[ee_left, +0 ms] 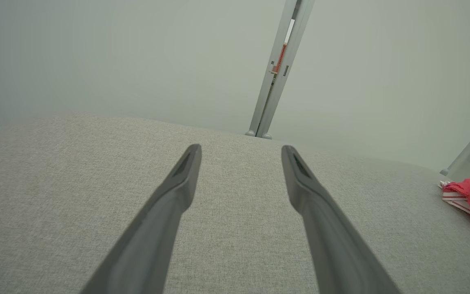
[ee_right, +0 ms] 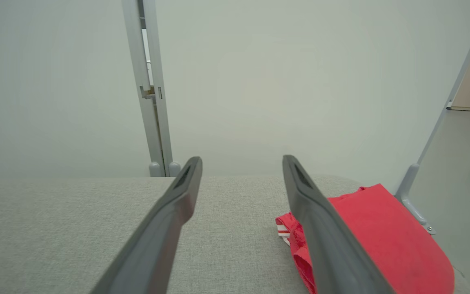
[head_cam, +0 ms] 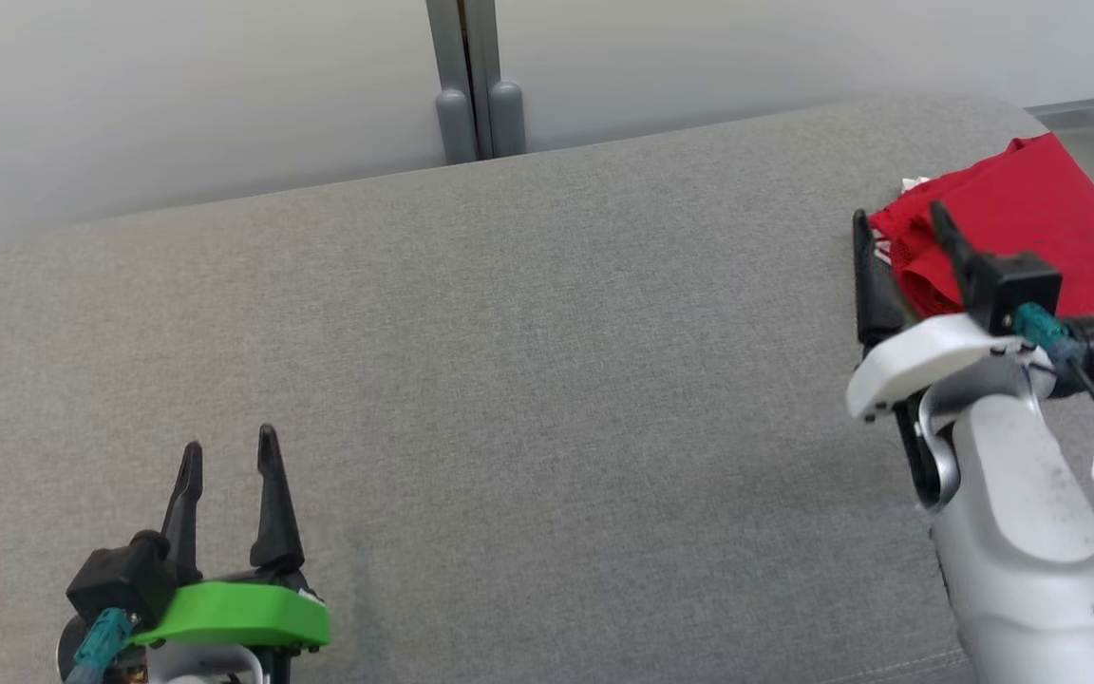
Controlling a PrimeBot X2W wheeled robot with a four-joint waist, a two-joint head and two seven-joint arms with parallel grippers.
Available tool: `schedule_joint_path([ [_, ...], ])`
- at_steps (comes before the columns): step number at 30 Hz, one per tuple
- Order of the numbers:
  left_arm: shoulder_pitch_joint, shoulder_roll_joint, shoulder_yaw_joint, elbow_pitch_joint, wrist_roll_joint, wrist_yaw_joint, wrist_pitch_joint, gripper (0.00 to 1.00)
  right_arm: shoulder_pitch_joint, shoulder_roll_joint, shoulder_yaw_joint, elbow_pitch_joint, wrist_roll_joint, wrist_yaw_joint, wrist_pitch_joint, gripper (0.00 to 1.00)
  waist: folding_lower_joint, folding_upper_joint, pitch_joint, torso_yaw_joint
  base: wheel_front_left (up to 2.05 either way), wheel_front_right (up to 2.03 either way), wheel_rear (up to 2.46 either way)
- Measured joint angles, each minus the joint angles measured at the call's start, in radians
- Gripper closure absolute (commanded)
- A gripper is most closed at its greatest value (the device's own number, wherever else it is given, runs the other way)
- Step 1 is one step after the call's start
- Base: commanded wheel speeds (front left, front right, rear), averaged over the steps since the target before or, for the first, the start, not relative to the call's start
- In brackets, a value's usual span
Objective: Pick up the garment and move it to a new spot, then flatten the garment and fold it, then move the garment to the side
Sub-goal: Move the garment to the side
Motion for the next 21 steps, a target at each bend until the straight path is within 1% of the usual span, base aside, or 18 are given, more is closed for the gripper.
schedule_joint_path([
  [5,0.056,0.000,0.021,-0.008,0.003,0.020,0.000,0.00,0.183,0.021,0.063,-0.165,0.090,0.000,0.000,0.00,0.0000,0.0000,-0.022,0.029,0.00,0.00,0.00],
  [9,0.096,0.000,0.032,-0.024,0.011,0.024,0.000,0.00,0.305,0.026,0.119,-0.260,0.104,0.000,0.000,0.00,0.0000,0.0000,-0.037,0.046,0.00,0.00,0.00],
  [12,0.120,0.000,0.022,-0.040,0.026,0.026,0.000,0.00,0.381,0.026,0.144,-0.315,0.122,0.000,0.000,0.00,0.0000,0.0000,-0.045,0.057,0.00,0.00,0.00],
  [16,0.137,0.000,0.009,-0.051,0.038,0.032,0.000,0.00,0.447,0.025,0.136,-0.355,0.157,0.000,0.000,0.00,0.0000,0.0000,-0.049,0.065,0.00,0.00,0.00],
  [21,0.150,0.000,0.010,-0.060,0.037,0.042,0.000,0.00,0.467,0.026,0.145,-0.383,0.170,0.000,0.000,0.00,0.0000,0.0000,-0.044,0.062,0.00,0.00,0.00],
])
